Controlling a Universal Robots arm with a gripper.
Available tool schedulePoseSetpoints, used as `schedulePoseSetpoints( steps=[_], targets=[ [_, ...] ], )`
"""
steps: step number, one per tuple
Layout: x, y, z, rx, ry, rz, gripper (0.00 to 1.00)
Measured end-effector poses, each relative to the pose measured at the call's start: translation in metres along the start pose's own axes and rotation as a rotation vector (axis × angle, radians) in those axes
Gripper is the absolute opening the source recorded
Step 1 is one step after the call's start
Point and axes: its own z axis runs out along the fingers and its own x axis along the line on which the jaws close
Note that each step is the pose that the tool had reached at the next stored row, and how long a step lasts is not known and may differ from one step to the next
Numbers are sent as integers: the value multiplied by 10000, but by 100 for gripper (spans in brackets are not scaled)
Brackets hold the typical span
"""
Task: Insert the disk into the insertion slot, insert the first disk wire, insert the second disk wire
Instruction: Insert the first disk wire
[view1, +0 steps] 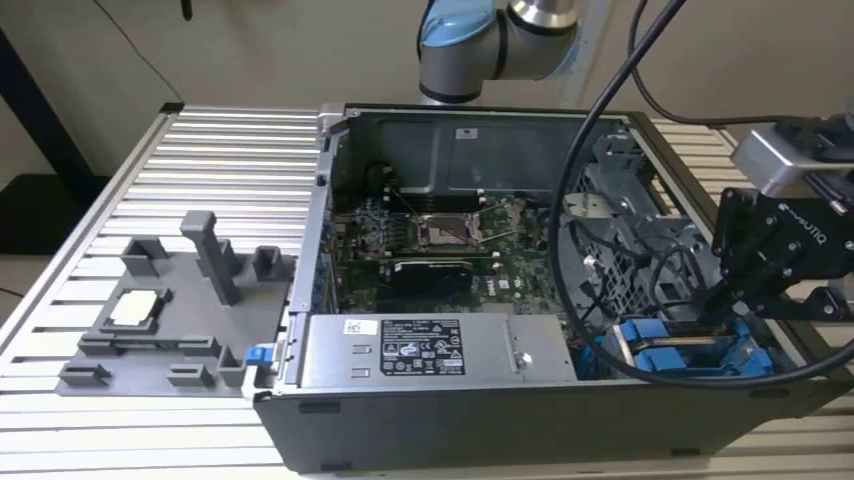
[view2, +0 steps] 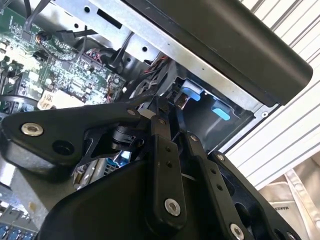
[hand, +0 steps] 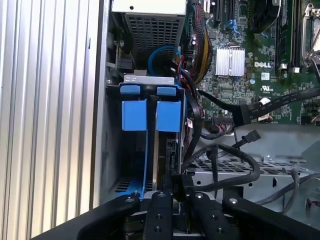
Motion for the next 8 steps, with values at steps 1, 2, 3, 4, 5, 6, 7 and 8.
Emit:
schedulePoseSetpoints(
  steps=[1, 2, 3, 4, 5, 6, 7, 8],
  targets=[
    [2, 0, 1, 0, 0, 3, 19],
    [3, 0, 2, 0, -1, 7, 19],
    [3, 0, 3, 0, 2, 10, 19],
    [3, 0, 5, 0, 3, 16, 19],
    [3, 0, 7, 0, 6, 25, 19],
    [4, 0, 10, 0, 11, 34, 19],
    [4, -1, 12, 0, 16, 43, 19],
    [4, 0, 14, 0, 21, 53, 19]
  ],
)
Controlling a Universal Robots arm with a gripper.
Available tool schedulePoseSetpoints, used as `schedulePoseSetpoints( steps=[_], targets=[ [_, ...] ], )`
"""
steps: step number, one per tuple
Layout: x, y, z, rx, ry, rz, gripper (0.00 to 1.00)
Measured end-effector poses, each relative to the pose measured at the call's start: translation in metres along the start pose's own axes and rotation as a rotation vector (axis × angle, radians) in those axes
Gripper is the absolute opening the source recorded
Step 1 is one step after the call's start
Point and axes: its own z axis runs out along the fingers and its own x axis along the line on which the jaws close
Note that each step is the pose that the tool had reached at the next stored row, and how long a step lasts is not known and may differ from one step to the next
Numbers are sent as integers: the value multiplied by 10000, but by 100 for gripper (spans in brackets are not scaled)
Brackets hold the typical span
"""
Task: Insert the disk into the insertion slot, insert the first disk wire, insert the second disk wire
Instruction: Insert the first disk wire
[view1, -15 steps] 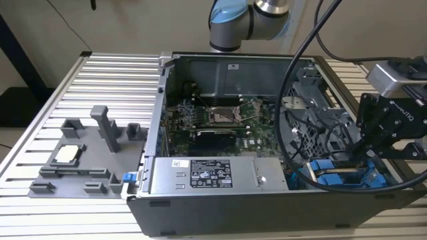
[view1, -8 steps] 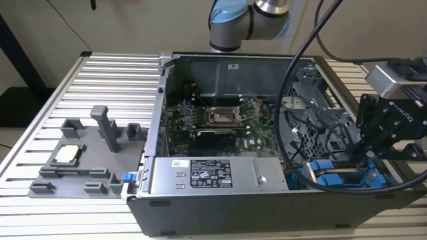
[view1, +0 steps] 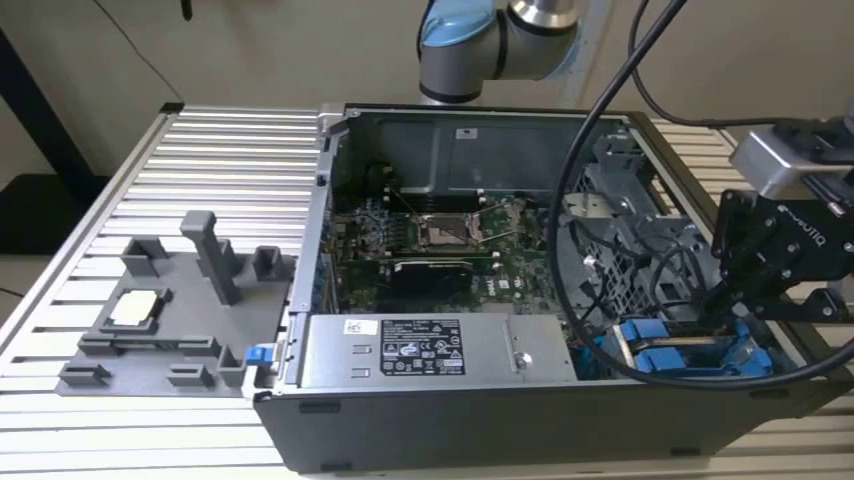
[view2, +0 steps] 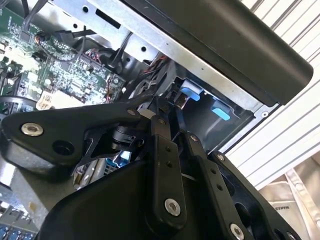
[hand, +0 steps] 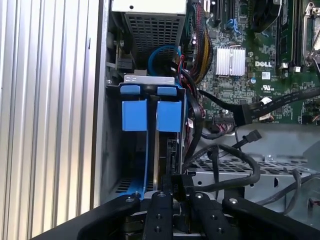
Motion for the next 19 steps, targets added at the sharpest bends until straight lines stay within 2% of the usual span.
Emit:
schedulePoseSetpoints(
  steps=[6, 8, 12, 19],
  targets=[
    [1, -2, 21, -1, 25, 38, 19],
    [1, -3, 36, 1, 5, 44, 19],
    [0, -3, 34, 0, 21, 52, 19],
    [1, -7, 79, 0, 22, 62, 19]
  ],
)
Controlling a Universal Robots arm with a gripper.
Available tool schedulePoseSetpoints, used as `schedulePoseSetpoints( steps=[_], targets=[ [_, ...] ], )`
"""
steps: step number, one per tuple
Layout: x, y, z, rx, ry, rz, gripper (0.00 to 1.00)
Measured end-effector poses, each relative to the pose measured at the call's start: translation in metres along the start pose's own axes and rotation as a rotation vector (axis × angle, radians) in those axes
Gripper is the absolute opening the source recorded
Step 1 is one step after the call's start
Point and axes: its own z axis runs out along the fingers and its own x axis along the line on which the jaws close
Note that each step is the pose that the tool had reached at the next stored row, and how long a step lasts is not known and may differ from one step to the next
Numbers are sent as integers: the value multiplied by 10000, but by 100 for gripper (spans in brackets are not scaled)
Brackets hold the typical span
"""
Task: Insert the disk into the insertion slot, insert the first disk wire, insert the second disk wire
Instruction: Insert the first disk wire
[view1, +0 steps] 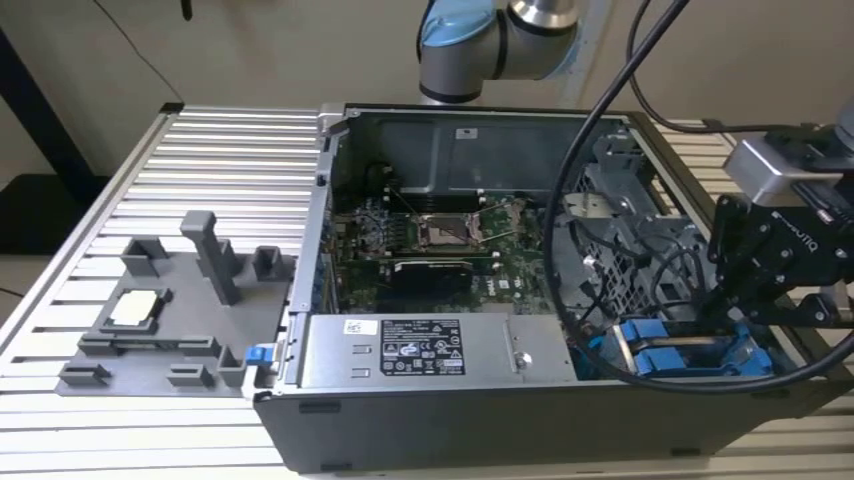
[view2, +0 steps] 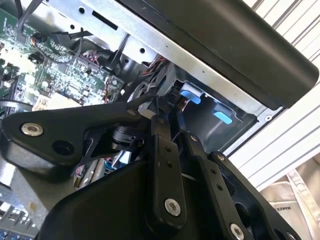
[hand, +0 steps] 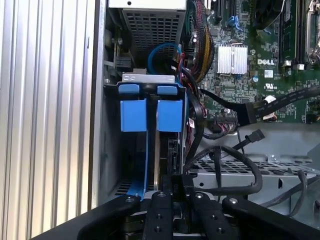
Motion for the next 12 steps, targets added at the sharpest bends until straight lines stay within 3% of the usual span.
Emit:
schedulePoseSetpoints(
  steps=[6, 7, 8, 12],
  targets=[
    [0, 0, 8, -1, -11, 0, 20],
    [0, 0, 5, -1, -6, 0, 27],
    [0, 0, 3, 0, -1, 0, 27],
    [0, 4, -45, -1, 7, 2, 27]
  ],
)
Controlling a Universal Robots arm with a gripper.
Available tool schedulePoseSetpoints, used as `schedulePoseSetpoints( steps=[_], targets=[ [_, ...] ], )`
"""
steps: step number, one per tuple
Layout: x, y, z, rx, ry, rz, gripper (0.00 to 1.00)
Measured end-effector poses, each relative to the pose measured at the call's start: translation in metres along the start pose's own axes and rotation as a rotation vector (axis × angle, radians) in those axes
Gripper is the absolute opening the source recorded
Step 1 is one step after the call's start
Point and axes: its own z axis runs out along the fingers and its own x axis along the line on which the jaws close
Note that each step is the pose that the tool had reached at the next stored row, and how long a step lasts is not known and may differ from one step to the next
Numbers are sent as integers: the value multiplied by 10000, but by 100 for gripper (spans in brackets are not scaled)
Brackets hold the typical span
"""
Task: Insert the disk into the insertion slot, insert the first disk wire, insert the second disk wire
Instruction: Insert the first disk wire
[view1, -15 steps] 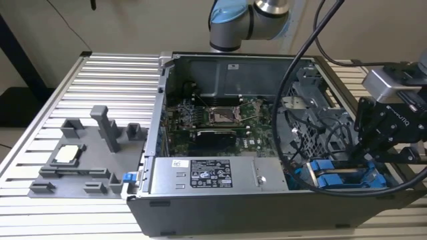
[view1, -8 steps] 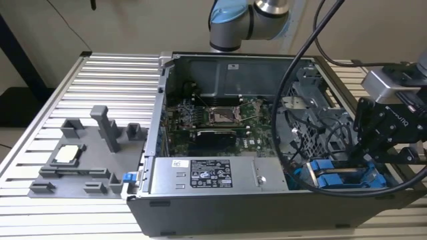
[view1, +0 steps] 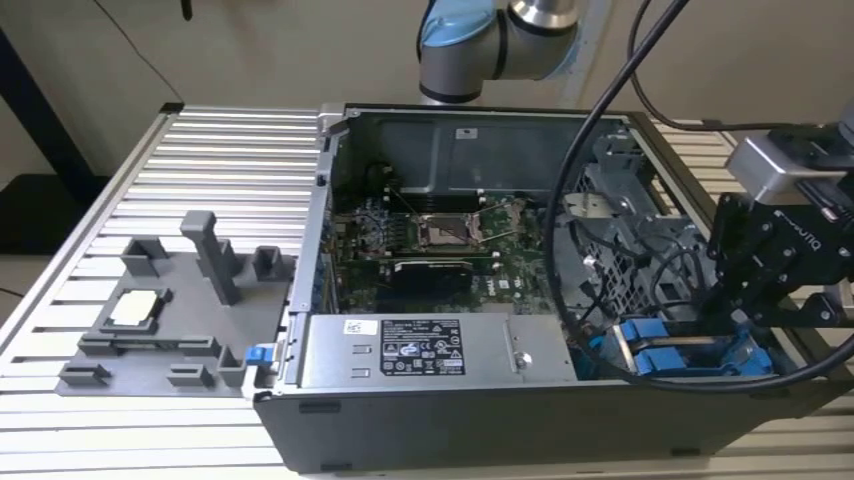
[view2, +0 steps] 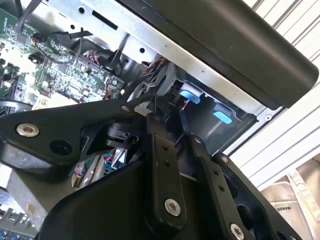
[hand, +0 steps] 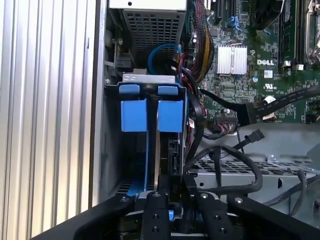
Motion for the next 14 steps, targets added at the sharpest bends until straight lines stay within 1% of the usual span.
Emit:
schedulePoseSetpoints(
  steps=[3, 8, 11, 14],
  targets=[
    [-1, 4, -53, 0, 6, 0, 27],
    [-3, 9, -114, -1, 36, 2, 27],
    [-4, 15, -176, -1, 40, 3, 27],
    [-4, 20, -251, -1, 40, 2, 27]
  ],
)
